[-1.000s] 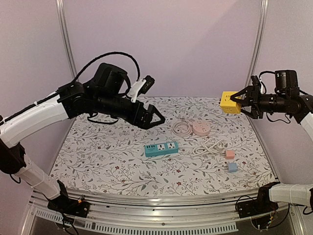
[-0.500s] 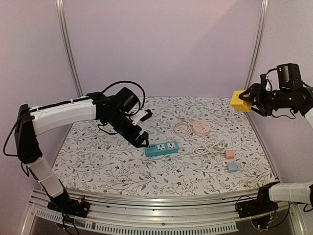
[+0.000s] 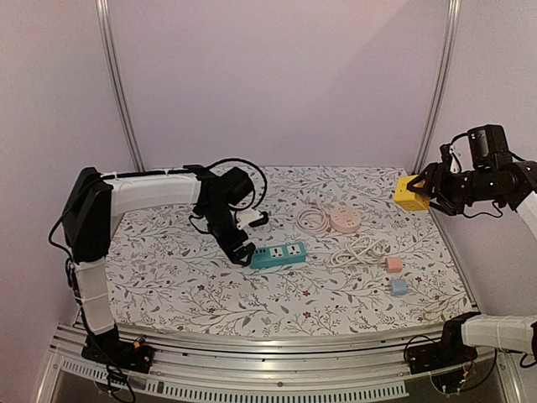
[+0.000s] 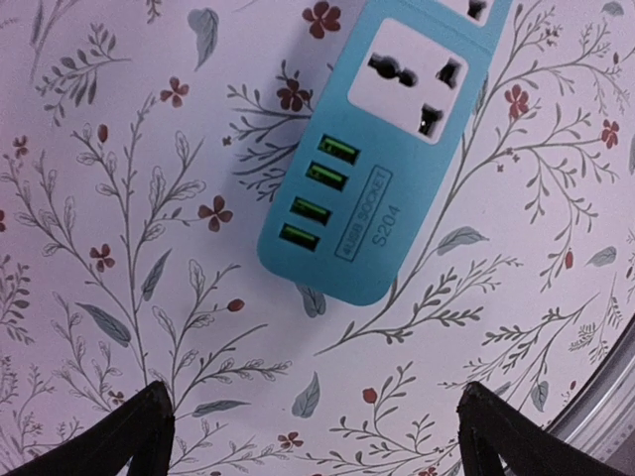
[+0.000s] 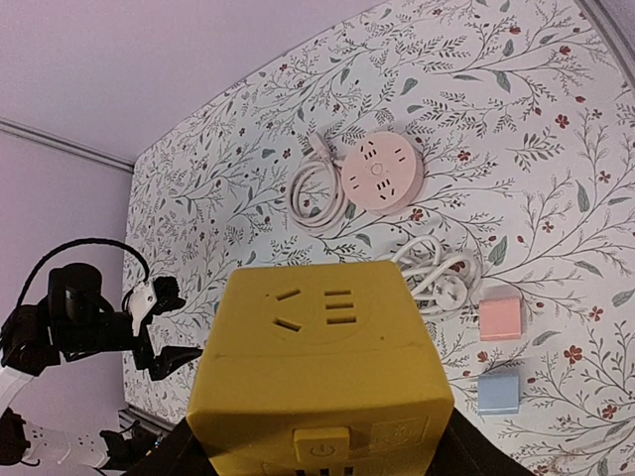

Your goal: Insert the plug

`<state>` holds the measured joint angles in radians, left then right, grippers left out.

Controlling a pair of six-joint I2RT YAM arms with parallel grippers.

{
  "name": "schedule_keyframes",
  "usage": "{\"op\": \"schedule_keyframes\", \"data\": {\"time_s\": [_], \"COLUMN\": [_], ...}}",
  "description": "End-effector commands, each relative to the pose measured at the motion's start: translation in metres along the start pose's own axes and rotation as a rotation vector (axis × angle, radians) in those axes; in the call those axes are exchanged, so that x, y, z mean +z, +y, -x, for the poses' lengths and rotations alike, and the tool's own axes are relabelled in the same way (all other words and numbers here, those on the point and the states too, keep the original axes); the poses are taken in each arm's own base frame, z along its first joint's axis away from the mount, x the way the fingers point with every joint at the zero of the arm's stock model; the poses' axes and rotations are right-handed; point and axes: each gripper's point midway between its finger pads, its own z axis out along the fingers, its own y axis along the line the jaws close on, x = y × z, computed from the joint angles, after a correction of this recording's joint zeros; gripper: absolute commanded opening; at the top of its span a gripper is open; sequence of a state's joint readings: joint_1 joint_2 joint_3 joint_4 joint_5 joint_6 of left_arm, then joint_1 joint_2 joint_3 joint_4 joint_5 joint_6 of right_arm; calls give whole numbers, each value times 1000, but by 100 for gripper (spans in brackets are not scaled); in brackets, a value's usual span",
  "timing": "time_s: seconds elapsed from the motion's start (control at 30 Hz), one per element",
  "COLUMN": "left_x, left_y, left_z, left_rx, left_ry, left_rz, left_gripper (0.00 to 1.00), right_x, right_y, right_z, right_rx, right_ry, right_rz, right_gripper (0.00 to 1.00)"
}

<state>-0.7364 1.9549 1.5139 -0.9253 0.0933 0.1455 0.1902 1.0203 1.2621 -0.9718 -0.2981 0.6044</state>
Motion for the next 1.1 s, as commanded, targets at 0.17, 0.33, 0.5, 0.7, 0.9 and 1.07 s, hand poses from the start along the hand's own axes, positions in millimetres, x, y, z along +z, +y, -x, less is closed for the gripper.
{"op": "schedule_keyframes", "data": {"time_s": [0.17,0.33,0.5,0.7,0.9,1.07], "left_x": [21,33,51,62,68,65], "left_y": [3,-2,-10,-18,-27,-38], "left_z": [15,30,41,50,51,48], "left_rx": [85,80,85,112,123,101], "left_ry": [32,22,32,31,42,33], "left_rz": [-31,-56,-46,-1,5,-9], "left_gripper": [99,98,95,91,80,73], "right_x": [7,10,7,5,7,8], "right_y": [12,11,10,7,2,-1], "right_z": [5,6,6,5,-1,-2], "right_rx": [-18,-15,-14,-22,-17,-22], "right_ry": [5,18,12,14,29,26], "right_rz": [49,42,30,12,3,-5], "right_gripper": [0,0,0,0,0,0]}}
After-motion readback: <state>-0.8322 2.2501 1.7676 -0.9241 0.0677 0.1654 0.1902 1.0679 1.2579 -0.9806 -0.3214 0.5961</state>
